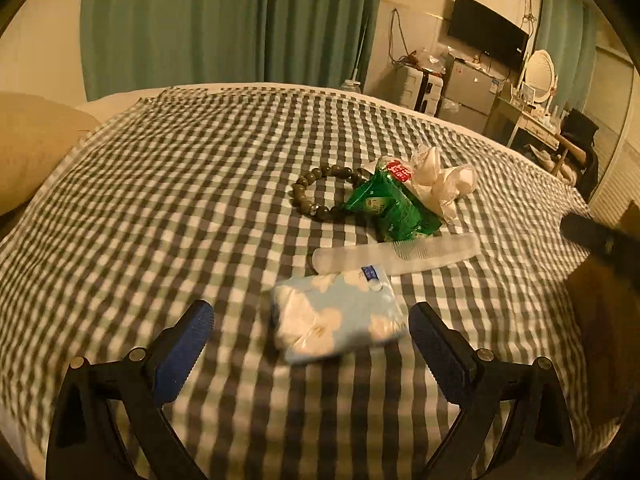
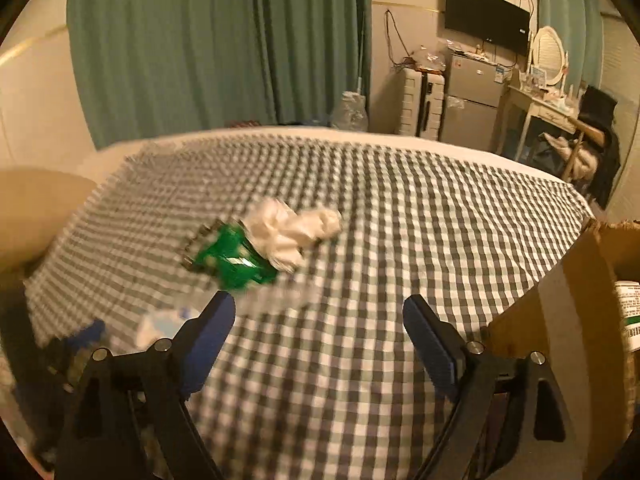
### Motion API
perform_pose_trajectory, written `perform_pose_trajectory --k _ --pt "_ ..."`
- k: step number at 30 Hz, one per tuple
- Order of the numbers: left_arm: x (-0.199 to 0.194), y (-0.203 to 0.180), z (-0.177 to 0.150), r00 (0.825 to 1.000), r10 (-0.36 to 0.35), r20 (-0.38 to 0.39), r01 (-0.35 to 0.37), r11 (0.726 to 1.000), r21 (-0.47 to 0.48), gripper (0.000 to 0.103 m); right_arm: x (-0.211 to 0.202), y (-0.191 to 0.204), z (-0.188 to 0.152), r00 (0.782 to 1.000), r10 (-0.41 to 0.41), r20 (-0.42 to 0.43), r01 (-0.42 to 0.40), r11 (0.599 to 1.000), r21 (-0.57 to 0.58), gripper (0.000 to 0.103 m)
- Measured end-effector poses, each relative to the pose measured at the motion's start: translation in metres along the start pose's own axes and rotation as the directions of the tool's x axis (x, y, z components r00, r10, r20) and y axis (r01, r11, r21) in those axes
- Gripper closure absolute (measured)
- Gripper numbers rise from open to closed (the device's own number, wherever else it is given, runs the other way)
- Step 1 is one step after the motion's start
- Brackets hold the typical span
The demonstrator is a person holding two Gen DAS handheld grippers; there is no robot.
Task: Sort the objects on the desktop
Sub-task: 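Move both grippers back to the bed and grasp the tissue pack with left, then grasp the white cloth with right gripper while left holds the tissue pack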
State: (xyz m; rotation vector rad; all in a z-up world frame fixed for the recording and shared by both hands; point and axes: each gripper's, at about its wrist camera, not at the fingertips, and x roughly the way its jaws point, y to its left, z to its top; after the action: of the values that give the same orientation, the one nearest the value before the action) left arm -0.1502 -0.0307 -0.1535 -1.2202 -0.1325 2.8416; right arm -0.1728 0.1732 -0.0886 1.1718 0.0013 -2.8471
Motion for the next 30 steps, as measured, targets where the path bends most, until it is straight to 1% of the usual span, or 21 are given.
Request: perform_pose_trajectory --k 2,4,8,9,10,11,12,13,15,19,22,26,29,30 --pt "0.016 -0.002 0.001 1.000 0.012 -0.028 -0.012 1.000 -0.007 0.003 0.011 -0.003 -0.001 0.999 0.023 -0.026 -0.023 1.000 0.009 0.017" --pt "0.030 -0.004 0.001 0.998 0.006 -0.058 -0.008 1.000 -0.028 0.003 0.015 -0.007 0.001 1.000 0.012 -0.011 -0.012 1.000 0.012 0.017" --pt "0.043 -0.004 0.003 0.998 0.006 -0.056 -0.010 0.998 -0.063 0.004 0.028 -0.017 0.008 0.999 0.034 -0.016 -0.033 0.999 0.041 0.017" --pt "0.045 -0.005 0.003 0.999 0.012 -0.053 -0.016 0.998 -0.067 0.006 0.033 -0.018 0.010 0.999 0.034 -0.021 -0.033 0.999 0.041 0.017" --pt "0.046 -0.006 0.002 0.999 0.015 -0.052 -0.018 0.998 -0.065 0.016 0.036 -0.019 0.010 0.999 0.031 -0.025 -0.030 0.999 0.037 0.017" --pt "0.047 -0.010 0.002 0.999 0.002 -0.053 -0.004 0.999 -0.051 0.027 0.037 -0.018 0.011 0.999 0.027 -0.026 -0.026 0.999 0.031 0.017" --pt "0.045 -0.014 0.002 0.999 -0.008 -0.048 0.007 0.999 -0.033 0.030 0.039 -0.017 0.013 0.999 0.024 -0.023 -0.024 0.999 0.023 0.017" --pt "0.044 -0.019 0.001 0.999 0.002 -0.040 -0.003 1.000 -0.007 0.035 0.041 -0.017 0.015 1.000 0.023 -0.017 -0.022 1.000 0.013 0.017" --pt "0.043 -0.026 0.000 0.999 0.014 -0.030 -0.013 1.000 0.023 0.037 0.044 -0.015 0.020 1.000 0.023 -0.006 -0.023 1.000 0.001 0.017" --pt "0.042 -0.017 0.001 0.999 -0.020 -0.038 0.019 0.999 -0.026 0.040 0.055 -0.004 0.029 0.999 0.035 0.009 -0.035 0.998 -0.055 0.017" --pt "0.042 -0.016 0.003 0.999 -0.017 -0.029 0.016 0.999 -0.035 0.044 0.065 0.006 0.032 0.999 0.047 -0.005 -0.047 0.995 -0.084 0.017" --pt "0.041 -0.014 0.000 1.000 -0.017 -0.013 0.016 0.999 -0.041 0.045 0.086 0.018 0.045 0.996 0.072 -0.044 -0.075 0.994 -0.075 0.017" --pt "0.040 -0.012 0.000 1.000 -0.016 -0.002 0.016 0.999 -0.050 0.045 0.100 0.015 0.049 0.998 0.043 -0.049 -0.045 0.997 -0.055 0.017" --pt "0.040 -0.011 0.000 1.000 -0.018 0.000 0.018 0.998 -0.057 0.045 0.108 0.013 0.050 0.997 0.039 -0.065 -0.041 0.999 -0.036 0.017"
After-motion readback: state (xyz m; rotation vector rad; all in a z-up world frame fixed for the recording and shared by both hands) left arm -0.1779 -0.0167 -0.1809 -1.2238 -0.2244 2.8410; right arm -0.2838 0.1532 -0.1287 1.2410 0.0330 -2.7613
